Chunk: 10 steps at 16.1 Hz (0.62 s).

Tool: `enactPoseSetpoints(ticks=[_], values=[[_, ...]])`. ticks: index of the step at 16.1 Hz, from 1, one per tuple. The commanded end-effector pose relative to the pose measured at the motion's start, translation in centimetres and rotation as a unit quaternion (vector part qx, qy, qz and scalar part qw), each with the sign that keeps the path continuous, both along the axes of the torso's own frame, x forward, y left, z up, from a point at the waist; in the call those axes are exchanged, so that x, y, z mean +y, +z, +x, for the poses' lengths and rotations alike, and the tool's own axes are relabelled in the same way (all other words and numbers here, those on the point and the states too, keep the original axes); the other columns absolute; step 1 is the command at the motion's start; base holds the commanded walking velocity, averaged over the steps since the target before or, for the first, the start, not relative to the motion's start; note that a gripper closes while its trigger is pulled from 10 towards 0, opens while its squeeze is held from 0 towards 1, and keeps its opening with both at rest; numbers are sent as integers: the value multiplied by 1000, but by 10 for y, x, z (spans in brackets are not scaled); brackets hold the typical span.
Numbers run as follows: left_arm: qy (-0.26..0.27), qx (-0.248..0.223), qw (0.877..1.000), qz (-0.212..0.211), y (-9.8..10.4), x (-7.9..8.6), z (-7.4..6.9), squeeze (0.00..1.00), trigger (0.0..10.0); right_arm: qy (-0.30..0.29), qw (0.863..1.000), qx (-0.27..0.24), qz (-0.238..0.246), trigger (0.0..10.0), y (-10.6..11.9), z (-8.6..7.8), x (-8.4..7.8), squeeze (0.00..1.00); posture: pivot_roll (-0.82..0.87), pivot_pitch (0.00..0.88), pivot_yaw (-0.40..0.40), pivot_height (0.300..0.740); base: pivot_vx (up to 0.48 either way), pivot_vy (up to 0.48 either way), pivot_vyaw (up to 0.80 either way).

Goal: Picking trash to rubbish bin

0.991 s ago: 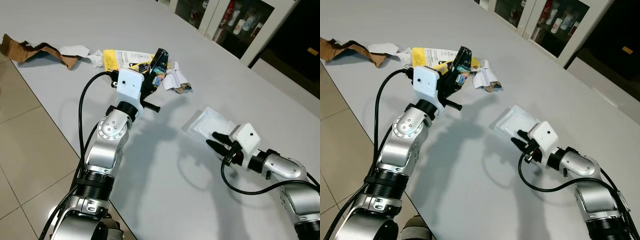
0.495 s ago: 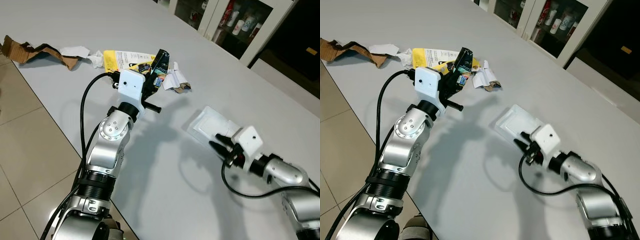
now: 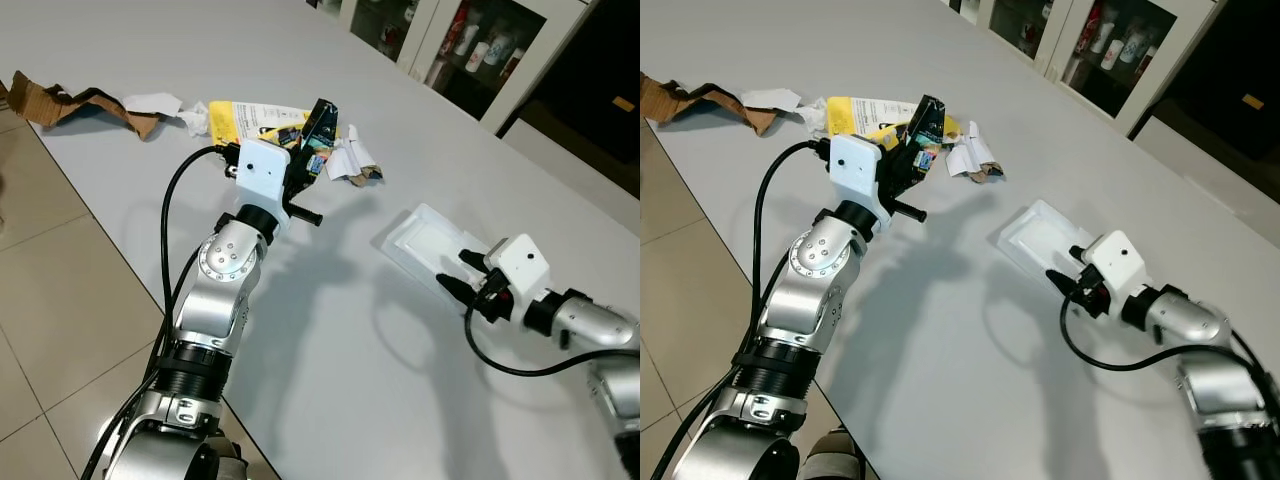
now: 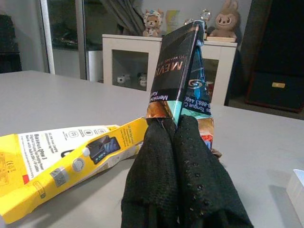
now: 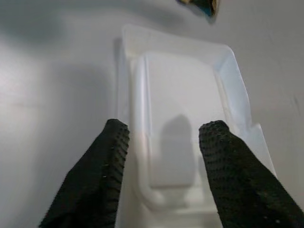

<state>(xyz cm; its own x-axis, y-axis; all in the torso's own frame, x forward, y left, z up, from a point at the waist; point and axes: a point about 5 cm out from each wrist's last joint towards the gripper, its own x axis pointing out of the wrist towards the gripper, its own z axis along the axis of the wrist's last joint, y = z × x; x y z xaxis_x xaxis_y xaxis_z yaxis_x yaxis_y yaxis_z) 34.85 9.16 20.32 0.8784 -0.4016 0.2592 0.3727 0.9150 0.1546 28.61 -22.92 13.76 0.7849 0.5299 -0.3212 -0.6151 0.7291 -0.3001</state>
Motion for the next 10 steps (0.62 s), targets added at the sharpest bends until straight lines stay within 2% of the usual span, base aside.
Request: enactPoseSetpoints(ticks=[1, 5, 7, 10], values=[[-8, -4, 1000, -1, 1, -7, -1, 0, 10000, -5, 1000, 17, -7, 10000, -1, 0, -10, 1000, 192, 174, -161, 740, 0, 0, 0], [-9, -3, 1000, 0, 1, -6, 0, 0, 10000, -11, 998, 53, -34, 10000, -9, 4, -33, 1000, 196, 172, -159, 740, 0, 0, 0], [-8, -3, 1000, 0, 1, -6, 0, 0, 10000, -16, 997, 68, -41, 10000, -14, 6, -39, 1000, 196, 172, -159, 740, 0, 0, 0], [-8, -1, 1000, 0, 1, -5, -1, 0, 10000, 2, 993, 108, -40, 10000, -31, 0, -37, 1000, 203, 181, -160, 740, 0, 0, 0]])
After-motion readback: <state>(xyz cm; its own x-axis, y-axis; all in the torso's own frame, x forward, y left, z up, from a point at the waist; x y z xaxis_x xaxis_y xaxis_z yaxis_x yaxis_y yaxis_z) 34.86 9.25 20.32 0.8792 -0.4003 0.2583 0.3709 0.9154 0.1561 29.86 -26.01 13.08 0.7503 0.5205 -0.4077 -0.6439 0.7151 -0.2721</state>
